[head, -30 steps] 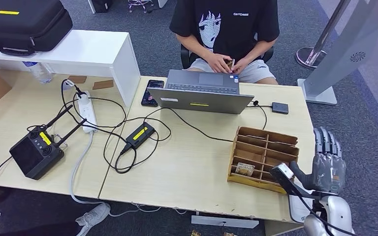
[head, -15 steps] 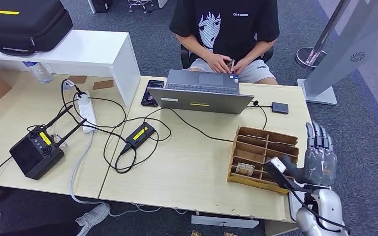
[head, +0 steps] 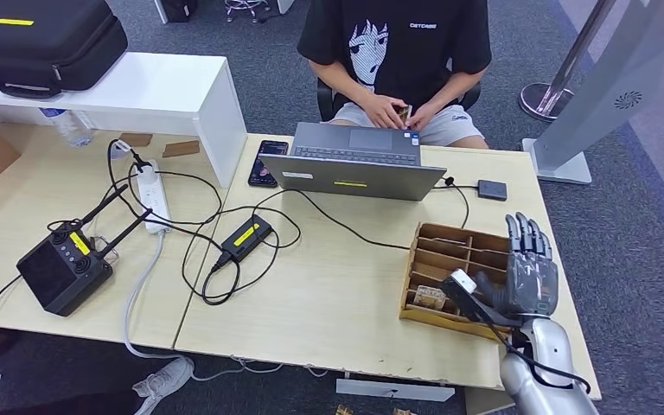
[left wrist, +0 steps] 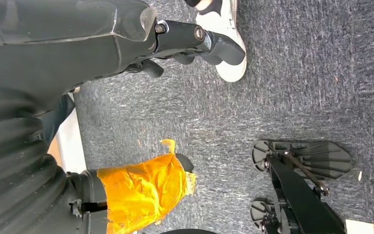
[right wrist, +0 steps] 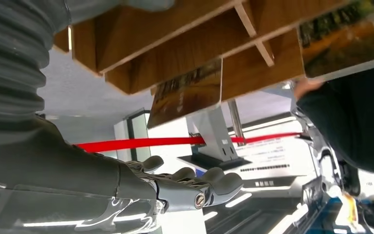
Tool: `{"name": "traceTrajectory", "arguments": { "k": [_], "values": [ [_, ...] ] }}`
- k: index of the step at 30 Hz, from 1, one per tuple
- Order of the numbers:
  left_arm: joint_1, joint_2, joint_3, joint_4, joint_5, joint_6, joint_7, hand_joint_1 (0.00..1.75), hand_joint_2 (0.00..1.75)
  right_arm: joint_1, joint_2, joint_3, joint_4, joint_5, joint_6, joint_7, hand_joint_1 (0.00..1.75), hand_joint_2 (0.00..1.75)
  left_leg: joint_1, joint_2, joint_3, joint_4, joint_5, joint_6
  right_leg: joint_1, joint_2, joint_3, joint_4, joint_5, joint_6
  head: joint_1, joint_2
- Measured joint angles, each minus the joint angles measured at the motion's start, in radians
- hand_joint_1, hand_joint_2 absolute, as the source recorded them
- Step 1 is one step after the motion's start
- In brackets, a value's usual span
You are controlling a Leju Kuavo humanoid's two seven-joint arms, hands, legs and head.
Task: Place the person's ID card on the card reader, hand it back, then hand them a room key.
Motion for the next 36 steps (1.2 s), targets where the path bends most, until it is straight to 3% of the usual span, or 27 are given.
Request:
{"name": "traceTrajectory", "arguments": {
  "k": [1, 3, 12, 22, 28, 36],
  "values": [
    [0.0, 0.0, -0.001, 0.0, 0.0, 0.0, 0.0, 0.0, 1.75, -0.004, 0.0, 0.003, 0.01, 0.003, 0.002, 0.005, 1.44, 1.75, 0.0, 0.0, 0.0, 0.0, 0.0, 0.0, 0.0, 0.0, 0.0, 0.0, 0.0, 0.0, 0.0, 0.0],
    [0.0, 0.001, -0.002, 0.0, 0.0, 0.0, 0.0, 0.0, 1.75, -0.009, 0.0, 0.008, 0.025, 0.008, 0.003, 0.011, 1.53, 1.75, 0.0, 0.0, 0.0, 0.0, 0.0, 0.0, 0.0, 0.0, 0.0, 0.0, 0.0, 0.0, 0.0, 0.0],
    [0.0, 0.002, -0.002, 0.0, 0.002, 0.0, 0.0, 0.0, 1.75, -0.035, -0.003, 0.016, 0.054, 0.009, -0.001, 0.031, 1.47, 1.75, 0.0, 0.0, 0.003, 0.0, 0.0, 0.0, 0.0, 0.0, 0.001, 0.0, 0.0, 0.0, 0.0, 0.0],
    [0.001, 0.003, -0.002, 0.0, 0.006, 0.001, 0.0, 0.0, 1.75, -0.019, -0.006, 0.015, 0.037, -0.004, -0.032, 0.011, 1.68, 1.75, 0.0, 0.0, 0.003, 0.0, 0.0, 0.0, 0.0, 0.0, 0.003, 0.0, 0.0, 0.0, 0.0, 0.0],
    [0.001, 0.003, -0.002, 0.0, 0.007, 0.001, 0.0, 0.0, 1.75, 0.028, -0.003, -0.021, -0.064, 0.024, -0.034, -0.06, 1.71, 1.75, 0.0, 0.0, 0.002, 0.0, 0.0, 0.0, 0.0, 0.0, 0.002, 0.0, 0.0, 0.0, 0.0, 0.0],
    [0.002, 0.003, -0.002, 0.0, 0.011, 0.002, 0.0, 0.0, 1.75, 0.084, 0.029, -0.08, -0.31, 0.031, -0.034, -0.161, 1.73, 1.75, 0.0, 0.0, 0.002, 0.0, 0.0, 0.0, 0.0, 0.0, 0.001, 0.0, 0.0, 0.0, 0.0, 0.0]
  ]
}}
